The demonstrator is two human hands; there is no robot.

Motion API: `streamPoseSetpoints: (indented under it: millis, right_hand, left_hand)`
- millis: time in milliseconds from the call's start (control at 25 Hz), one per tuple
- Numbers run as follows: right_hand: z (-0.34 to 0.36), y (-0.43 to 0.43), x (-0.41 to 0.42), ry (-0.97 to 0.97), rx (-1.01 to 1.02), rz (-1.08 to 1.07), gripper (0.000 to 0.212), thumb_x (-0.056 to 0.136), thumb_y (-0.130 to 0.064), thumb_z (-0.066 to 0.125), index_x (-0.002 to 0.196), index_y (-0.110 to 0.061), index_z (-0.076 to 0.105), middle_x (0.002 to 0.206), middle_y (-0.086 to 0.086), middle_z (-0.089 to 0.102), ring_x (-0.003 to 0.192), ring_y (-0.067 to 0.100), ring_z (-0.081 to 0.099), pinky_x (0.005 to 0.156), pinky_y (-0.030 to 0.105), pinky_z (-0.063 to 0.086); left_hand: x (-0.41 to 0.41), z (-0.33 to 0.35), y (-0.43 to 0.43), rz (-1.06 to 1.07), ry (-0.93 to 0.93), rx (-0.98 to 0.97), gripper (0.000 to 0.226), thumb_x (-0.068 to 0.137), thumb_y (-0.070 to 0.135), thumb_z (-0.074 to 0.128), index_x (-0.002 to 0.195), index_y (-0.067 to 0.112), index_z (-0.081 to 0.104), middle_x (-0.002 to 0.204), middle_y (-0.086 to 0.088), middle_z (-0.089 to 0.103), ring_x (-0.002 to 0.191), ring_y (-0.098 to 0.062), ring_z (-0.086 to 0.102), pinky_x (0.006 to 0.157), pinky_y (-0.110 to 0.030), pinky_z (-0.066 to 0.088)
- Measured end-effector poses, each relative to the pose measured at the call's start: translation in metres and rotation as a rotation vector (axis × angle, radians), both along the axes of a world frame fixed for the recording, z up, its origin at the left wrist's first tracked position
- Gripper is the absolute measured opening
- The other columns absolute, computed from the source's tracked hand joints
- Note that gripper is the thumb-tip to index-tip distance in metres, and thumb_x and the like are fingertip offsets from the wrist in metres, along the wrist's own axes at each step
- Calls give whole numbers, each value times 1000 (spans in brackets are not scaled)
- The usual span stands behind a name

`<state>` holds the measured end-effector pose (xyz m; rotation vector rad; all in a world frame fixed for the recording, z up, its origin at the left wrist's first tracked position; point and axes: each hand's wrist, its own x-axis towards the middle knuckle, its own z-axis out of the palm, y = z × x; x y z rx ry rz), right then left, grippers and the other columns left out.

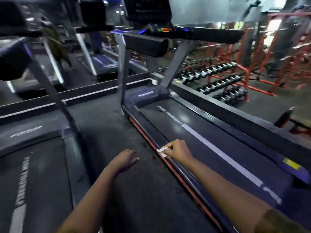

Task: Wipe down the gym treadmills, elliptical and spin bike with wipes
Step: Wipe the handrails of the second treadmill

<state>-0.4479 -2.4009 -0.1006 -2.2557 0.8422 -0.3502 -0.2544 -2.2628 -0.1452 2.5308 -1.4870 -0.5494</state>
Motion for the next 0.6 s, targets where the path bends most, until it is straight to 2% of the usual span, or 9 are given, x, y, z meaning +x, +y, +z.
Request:
streamPoseSetpoints:
  millis: [160, 320, 480, 600]
  right_hand:
    - [7, -57, 108, -12, -10, 166, 23, 81, -27, 67, 67, -11, 75, 54, 3, 62, 39, -5, 46, 47, 15, 32]
    - [11, -107, 215, -41, -18, 305, 20, 79, -27, 68, 67, -14, 75, 70, 0, 71, 51, -2, 51, 51, 16, 35]
    - [3, -141, 303, -49, 0, 412, 25, 80, -27, 68, 61, -12, 72, 75, 2, 73, 69, 8, 64, 63, 24, 43]
    - [1, -173, 381, -36, -26, 415, 23, 80, -27, 68, 63, -12, 73, 77, -1, 73, 65, 6, 63, 58, 19, 41]
  left_hand:
    - [75, 12, -25, 167, -7, 58, 50, 97, 39, 46, 139, 11, 43, 142, -11, 45, 131, -25, 42, 106, -28, 29]
    - [143, 22, -54, 275, 8, 45, 48, 96, 37, 49, 138, 14, 44, 140, -10, 47, 130, -25, 43, 106, -29, 31]
    - [211, 24, -86, 362, 0, 37, 50, 96, 38, 48, 140, 14, 42, 142, -12, 44, 131, -26, 42, 105, -29, 30]
    - [286, 24, -114, 365, -16, 29, 51, 96, 37, 49, 141, 13, 41, 143, -12, 43, 131, -25, 41, 105, -28, 29]
